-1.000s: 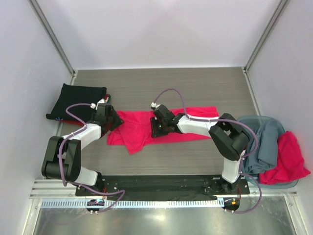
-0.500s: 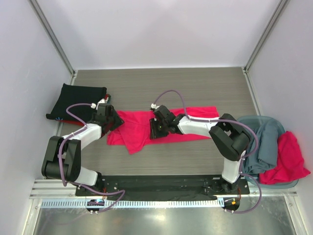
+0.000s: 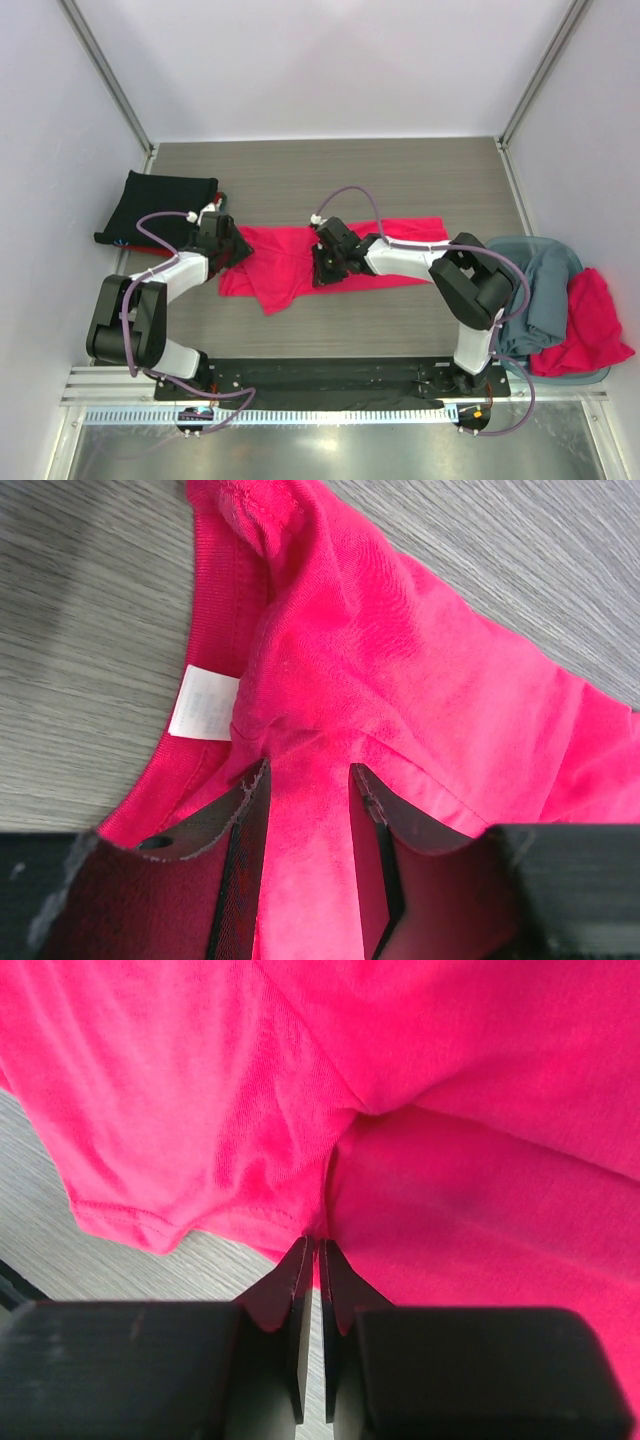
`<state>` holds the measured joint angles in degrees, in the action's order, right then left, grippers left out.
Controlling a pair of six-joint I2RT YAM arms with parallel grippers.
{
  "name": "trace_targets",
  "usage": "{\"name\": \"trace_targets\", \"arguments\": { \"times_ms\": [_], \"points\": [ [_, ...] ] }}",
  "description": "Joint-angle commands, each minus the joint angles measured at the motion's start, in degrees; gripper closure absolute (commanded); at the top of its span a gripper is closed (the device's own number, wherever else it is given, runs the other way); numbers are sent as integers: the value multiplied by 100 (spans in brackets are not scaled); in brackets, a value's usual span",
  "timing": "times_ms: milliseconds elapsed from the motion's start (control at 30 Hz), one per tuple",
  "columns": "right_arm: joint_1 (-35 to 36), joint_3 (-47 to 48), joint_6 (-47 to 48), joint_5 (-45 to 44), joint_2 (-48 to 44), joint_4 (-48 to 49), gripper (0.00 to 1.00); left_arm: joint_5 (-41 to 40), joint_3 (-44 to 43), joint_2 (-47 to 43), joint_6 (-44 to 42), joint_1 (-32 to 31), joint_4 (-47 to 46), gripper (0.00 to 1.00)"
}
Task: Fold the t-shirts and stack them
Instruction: Fold the tshirt
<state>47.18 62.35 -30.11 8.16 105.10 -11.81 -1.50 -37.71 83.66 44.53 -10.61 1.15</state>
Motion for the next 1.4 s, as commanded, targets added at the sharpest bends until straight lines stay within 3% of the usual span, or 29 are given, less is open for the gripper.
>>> {"name": "trace_targets", "arguments": {
  "times_ms": [0, 467, 567, 700, 767, 933, 1000, 1100, 1133, 1167, 1367],
  "points": [
    [19, -12, 31, -8, -315, -14, 87, -105, -87, 28, -76, -20, -27, 62],
    [-33, -232, 84, -465, -807, -462, 91, -184, -105, 37, -112, -29, 8, 62],
    [-60, -276, 128, -578, -973, -497, 77, -176, -105, -7, -147, -29, 8, 62],
    [-209, -390, 154, -1560, -1350, -839, 75, -219, -26, -358, -261, -117, 26, 60],
    [-568, -617, -3, -1765, -1570, -989, 86, -263, 176, -884, -287, -187, -9, 56],
    [-1737, -1382, -267, -1914, -2781, -989, 90, -439, 756, -2080, -191, -284, 25, 47],
    [-2220, -1690, -303, -2282, -3082, -1033, 97, -456, 897, -2581, -95, -301, 235, 43],
    [-2668, -1883, -530, -3205, -3495, -1331, 99, -772, 994, -3212, 265, -292, 947, 22],
    [-2757, -1902, -601, -3398, -3548, -1506, 99, -869, 994, -3355, 554, -292, 1392, 6],
    [-2819, -1945, -689, -3696, -3627, -1578, 99, -1026, 1038, -3513, 696, -292, 1588, 1],
    [-3329, -1981, -979, -3804, -3435, -1622, 99, -800, 1547, -4752, 1417, -292, 2030, 2]
  ]
}}
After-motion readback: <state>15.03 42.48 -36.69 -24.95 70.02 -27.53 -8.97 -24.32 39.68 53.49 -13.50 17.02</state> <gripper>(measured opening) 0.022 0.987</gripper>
